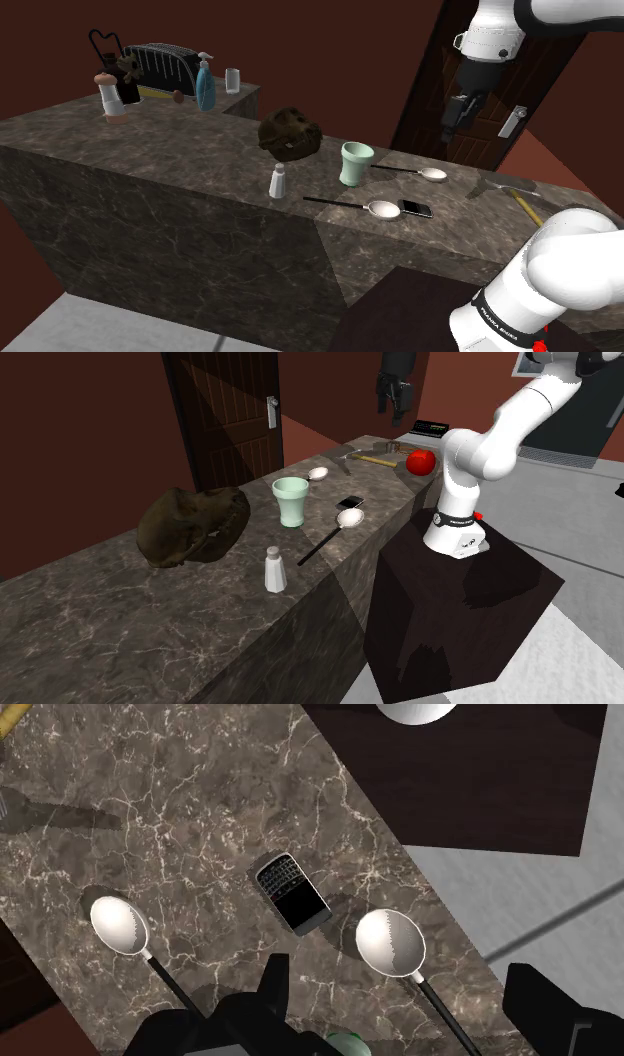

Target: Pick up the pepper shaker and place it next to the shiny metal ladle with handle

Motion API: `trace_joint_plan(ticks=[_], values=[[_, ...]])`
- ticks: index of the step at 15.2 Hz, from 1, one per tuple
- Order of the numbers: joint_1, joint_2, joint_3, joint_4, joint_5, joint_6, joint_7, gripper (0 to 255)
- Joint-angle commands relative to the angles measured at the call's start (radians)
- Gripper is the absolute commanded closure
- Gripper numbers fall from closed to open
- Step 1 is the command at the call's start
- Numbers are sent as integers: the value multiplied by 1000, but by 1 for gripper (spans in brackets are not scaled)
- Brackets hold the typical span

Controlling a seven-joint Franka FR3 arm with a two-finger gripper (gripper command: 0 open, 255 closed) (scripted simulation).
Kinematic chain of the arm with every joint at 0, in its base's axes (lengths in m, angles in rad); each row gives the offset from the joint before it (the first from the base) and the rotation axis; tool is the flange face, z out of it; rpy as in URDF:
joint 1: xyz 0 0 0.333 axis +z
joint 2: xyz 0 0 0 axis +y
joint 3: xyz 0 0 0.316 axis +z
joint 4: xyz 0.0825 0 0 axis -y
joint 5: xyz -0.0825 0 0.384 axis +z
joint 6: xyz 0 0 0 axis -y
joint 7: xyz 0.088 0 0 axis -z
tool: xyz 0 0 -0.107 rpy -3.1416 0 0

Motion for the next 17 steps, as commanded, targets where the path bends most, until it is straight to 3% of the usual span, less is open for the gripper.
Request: trace_joint_plan(ticks=[1, 9, 17], values=[[0, 0, 0, 0, 0, 0, 0, 0], [33, 201, 50, -12, 41, 257, 43, 0], [56, 446, 107, 57, 50, 480, 84, 0]])
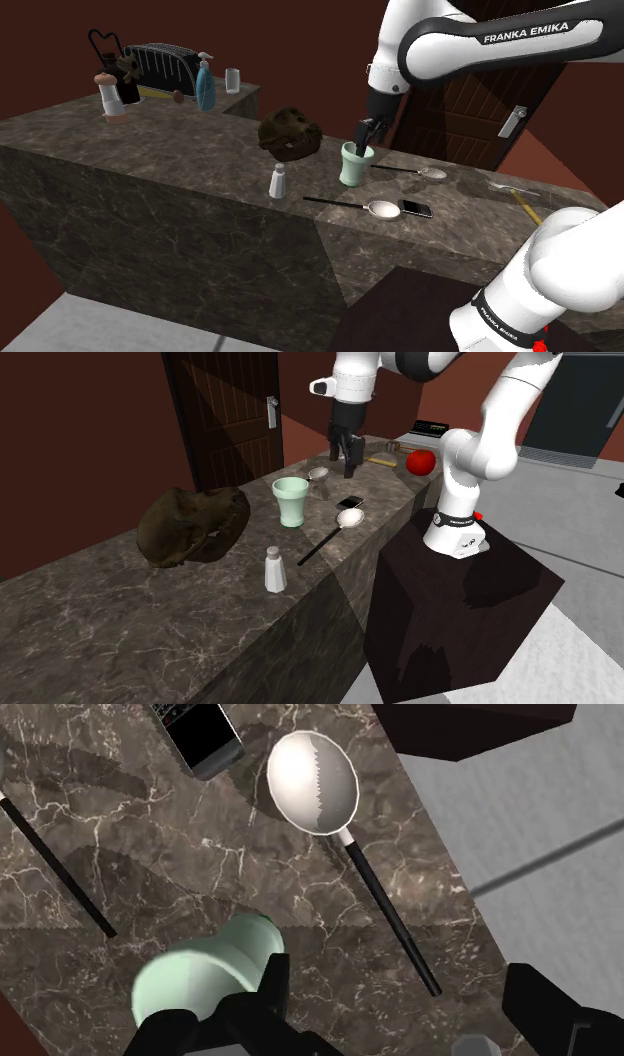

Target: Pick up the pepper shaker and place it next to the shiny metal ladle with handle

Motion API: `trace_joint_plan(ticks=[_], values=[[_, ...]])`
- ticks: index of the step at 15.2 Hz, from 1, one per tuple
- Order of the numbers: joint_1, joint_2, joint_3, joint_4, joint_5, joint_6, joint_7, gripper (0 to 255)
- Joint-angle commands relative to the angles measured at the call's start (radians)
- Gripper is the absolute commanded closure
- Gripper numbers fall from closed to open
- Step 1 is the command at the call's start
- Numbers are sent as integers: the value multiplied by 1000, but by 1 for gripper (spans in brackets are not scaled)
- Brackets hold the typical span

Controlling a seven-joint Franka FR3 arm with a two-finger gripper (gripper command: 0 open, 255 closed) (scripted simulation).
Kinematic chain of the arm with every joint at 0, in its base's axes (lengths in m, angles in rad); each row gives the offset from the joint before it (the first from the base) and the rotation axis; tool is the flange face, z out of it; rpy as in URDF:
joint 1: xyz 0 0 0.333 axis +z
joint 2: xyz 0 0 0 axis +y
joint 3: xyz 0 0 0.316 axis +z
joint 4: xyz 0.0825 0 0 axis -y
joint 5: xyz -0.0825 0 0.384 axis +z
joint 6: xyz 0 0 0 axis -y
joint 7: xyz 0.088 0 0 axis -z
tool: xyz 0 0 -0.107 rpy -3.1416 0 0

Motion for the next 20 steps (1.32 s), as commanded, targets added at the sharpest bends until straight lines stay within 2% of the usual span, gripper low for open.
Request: trace_joint_plan(ticks=[1, 10, 19, 20], values=[[5, 60, 14, 22, -2, 51, 10, 0], [29, 364, 73, 203, -55, 221, 70, 0], [86, 674, 99, 475, -151, 297, 130, 0], [86, 682, 97, 472, -155, 307, 132, 0]])
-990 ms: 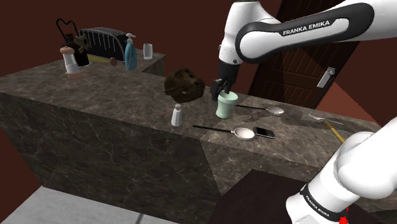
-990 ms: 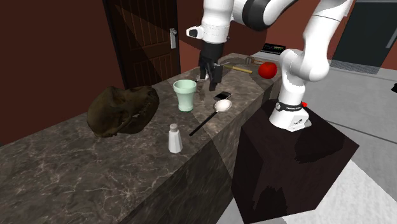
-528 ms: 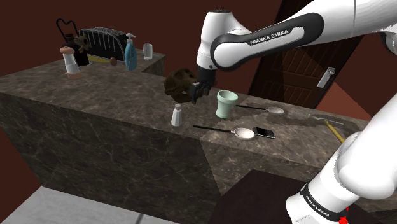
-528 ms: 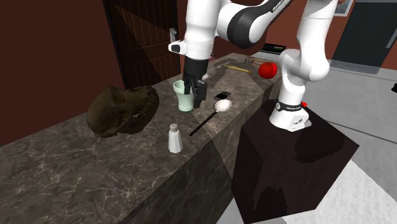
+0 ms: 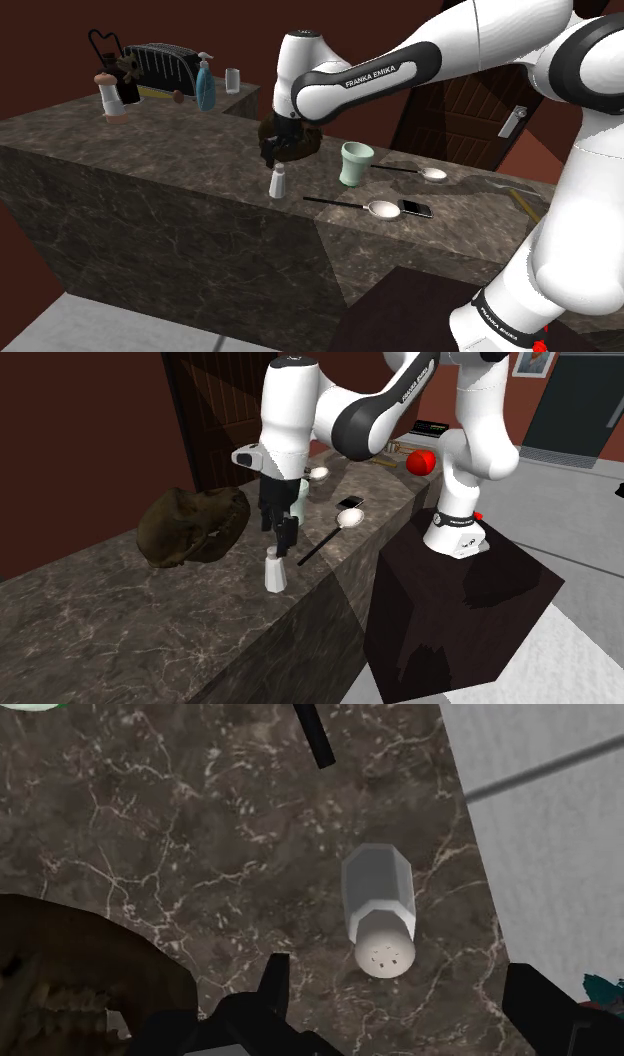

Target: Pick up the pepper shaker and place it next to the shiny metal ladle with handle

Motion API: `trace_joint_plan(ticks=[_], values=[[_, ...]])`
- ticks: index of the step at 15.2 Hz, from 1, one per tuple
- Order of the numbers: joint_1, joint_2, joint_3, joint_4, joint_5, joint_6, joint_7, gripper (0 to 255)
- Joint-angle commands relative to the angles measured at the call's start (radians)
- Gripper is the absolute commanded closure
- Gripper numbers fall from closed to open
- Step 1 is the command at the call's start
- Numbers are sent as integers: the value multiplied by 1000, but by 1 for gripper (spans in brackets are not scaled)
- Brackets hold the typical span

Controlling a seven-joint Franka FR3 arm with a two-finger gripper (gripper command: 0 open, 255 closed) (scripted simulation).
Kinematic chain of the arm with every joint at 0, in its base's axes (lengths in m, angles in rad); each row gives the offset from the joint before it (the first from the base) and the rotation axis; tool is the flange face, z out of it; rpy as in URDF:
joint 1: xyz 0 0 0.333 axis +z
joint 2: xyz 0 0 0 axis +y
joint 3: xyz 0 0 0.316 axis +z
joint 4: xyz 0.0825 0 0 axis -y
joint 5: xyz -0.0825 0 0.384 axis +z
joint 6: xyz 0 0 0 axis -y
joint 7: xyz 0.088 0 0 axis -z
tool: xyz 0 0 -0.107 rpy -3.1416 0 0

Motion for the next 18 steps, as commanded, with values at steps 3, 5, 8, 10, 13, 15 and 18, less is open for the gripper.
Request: trace_joint_plan(ticks=[3, 5, 8, 10, 13, 15, 18], values=[[4, 43, -6, 4, -17, 41, 8, 0], [5, 60, -9, 0, -25, 61, 13, 0], [6, 73, -12, -3, -31, 76, 17, 0], [6, 73, -12, -3, -31, 76, 17, 0], [6, 73, -12, -3, -31, 76, 17, 0], [6, 73, -12, -2, -31, 76, 17, 0], [6, 73, -12, -2, -31, 76, 17, 255]])
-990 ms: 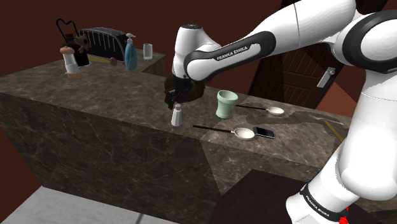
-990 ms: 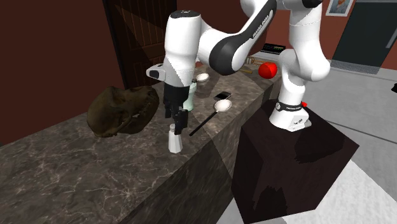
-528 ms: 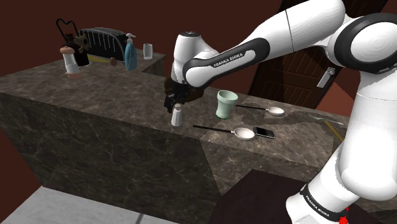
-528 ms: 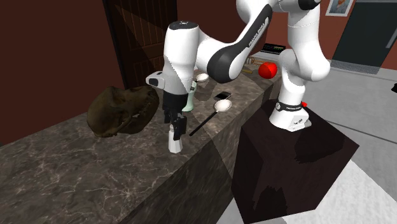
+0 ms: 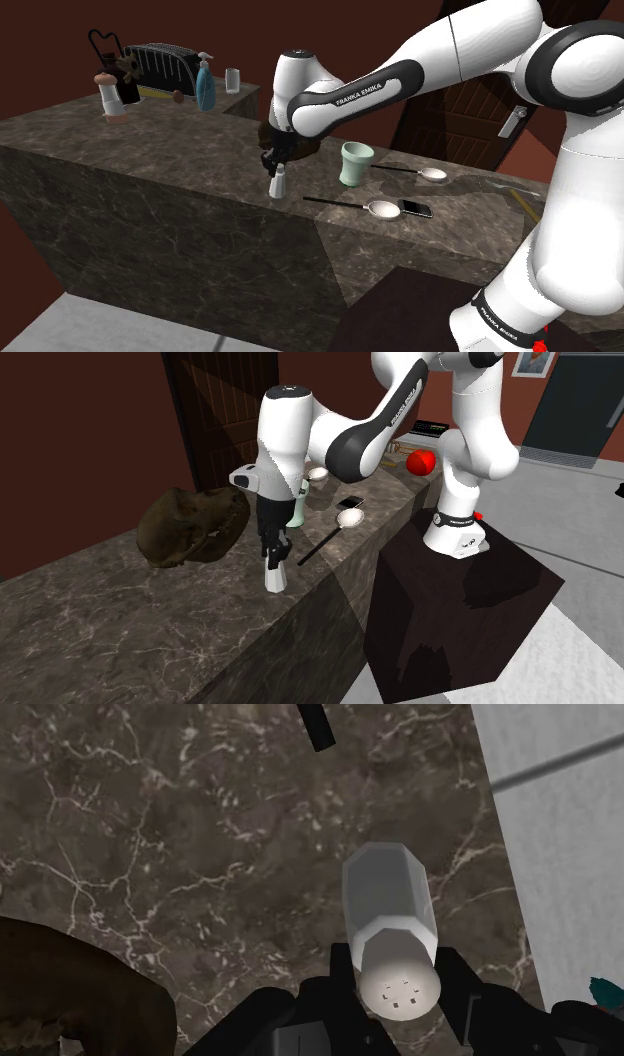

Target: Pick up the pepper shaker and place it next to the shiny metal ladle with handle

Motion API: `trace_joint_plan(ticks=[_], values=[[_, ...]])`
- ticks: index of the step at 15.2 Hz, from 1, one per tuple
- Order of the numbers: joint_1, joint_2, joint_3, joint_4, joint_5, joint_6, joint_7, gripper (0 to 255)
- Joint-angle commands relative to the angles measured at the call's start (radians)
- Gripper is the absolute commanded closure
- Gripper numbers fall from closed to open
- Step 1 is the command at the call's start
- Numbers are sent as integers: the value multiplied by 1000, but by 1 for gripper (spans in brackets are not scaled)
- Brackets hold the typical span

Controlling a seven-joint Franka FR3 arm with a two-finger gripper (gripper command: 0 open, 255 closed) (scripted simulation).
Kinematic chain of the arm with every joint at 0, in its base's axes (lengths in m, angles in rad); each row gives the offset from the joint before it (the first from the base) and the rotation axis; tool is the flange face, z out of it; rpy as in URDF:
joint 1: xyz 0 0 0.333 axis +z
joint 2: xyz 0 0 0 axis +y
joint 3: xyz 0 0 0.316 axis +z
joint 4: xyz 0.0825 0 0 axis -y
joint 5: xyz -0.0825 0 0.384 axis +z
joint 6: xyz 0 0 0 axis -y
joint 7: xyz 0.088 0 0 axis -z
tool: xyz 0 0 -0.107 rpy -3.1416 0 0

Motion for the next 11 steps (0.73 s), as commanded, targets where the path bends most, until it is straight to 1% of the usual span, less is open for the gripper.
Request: trace_joint_plan(ticks=[1, 7, 11], values=[[0, 0, 0, 0, 0, 0, 0, 255], [0, 0, 0, 0, 0, 0, 0, 255], [-3, -24, 6, 21, 14, -44, -13, 255]])
